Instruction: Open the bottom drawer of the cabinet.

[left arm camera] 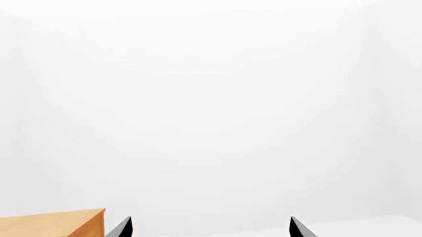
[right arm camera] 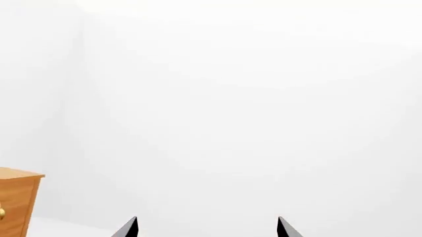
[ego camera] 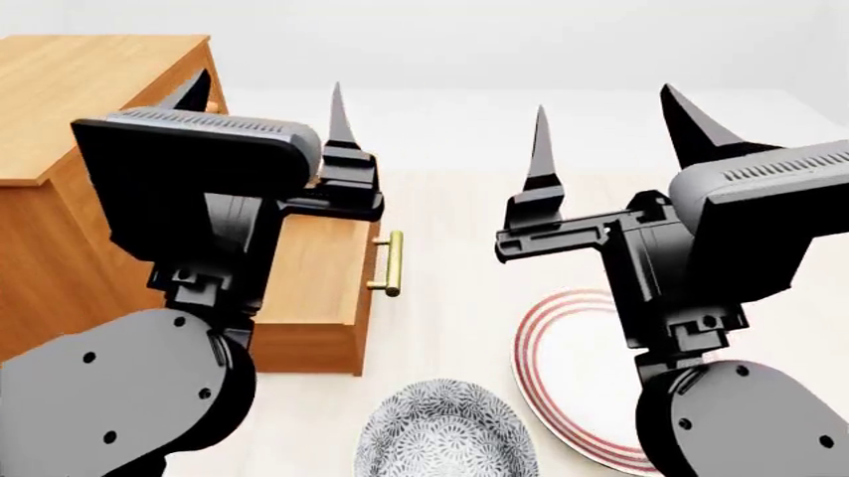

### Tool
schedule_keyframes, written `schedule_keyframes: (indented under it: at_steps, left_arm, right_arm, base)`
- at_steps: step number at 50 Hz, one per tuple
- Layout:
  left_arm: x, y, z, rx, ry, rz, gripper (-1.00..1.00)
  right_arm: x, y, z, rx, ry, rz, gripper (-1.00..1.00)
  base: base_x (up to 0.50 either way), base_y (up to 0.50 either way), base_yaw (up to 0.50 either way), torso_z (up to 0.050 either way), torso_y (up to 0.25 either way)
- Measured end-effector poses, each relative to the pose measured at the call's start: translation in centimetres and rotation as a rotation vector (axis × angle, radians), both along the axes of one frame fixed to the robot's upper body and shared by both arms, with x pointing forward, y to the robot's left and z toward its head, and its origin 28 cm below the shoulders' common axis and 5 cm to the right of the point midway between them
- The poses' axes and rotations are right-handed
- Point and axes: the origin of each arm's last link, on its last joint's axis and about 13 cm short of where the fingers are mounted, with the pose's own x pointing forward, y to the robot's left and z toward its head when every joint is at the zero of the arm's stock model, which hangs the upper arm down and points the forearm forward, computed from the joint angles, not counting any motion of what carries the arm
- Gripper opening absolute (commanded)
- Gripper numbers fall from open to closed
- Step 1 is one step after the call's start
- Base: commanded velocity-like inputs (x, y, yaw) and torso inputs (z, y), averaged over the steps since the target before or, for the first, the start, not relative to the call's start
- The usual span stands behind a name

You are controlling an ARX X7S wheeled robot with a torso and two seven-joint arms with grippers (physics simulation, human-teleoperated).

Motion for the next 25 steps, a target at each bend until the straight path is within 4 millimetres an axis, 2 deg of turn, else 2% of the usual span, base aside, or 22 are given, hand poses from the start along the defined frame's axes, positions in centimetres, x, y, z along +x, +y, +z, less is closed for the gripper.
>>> schedule_keyframes:
  at_steps: [13, 25]
  left_arm:
    - [-0.7, -0.1, 2.3, 0.018, -0.091, 0.001, 1.0]
    - [-1.2, 0.0, 3.7, 0.025, -0.149, 0.004, 1.0]
  right_arm:
    - [-0.7, 0.3, 2.8, -0.02, -0.089, 0.011, 1.0]
    - [-1.3, 0.7, 5.4, -0.037, -0.171, 0.02, 1.0]
  base:
    - [0.0, 0.0, 0.0, 0.0, 0.0]
    - [0.0, 0.0, 0.0, 0.0, 0.0]
